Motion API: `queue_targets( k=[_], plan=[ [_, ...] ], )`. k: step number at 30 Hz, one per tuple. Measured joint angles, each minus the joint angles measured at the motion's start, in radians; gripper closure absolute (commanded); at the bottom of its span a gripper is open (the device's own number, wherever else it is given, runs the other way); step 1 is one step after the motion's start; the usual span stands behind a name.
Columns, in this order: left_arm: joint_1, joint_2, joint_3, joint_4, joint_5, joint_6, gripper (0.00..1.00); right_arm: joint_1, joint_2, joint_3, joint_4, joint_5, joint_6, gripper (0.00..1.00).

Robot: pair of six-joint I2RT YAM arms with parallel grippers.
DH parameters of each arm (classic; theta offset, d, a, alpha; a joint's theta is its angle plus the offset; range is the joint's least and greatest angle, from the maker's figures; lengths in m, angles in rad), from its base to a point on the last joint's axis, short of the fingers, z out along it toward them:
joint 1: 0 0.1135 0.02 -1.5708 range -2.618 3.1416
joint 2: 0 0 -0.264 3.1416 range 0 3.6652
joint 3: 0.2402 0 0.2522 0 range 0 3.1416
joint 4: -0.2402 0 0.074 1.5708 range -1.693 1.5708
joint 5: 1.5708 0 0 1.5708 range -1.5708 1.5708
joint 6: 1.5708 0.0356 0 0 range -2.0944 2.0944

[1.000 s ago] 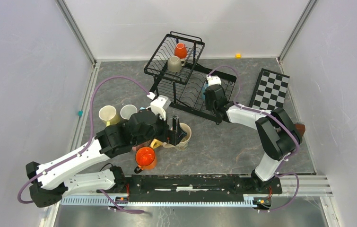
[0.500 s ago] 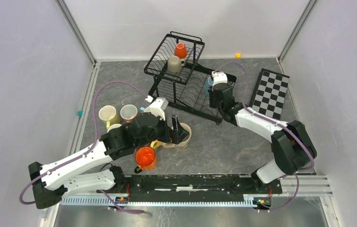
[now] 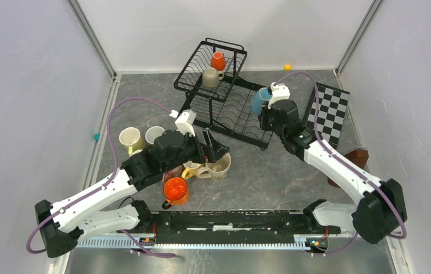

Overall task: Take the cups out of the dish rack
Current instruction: Unload the cup from the dish rack.

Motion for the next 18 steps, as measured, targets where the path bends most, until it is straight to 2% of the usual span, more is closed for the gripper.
queue_targets(
  k=[9,18],
  plan=[
    [0.122,-0.002,-0.038,0.125,0.138,-0.095,0.0,-0.002,-0.197,0.0,-0.15,-0.135,0.028,1.0],
    [0.155,-0.002,-0.08,0.291,0.221,-0.185,0.0,-0.001,-0.303,0.0,-0.165,-0.43,0.101,1.0]
  ],
)
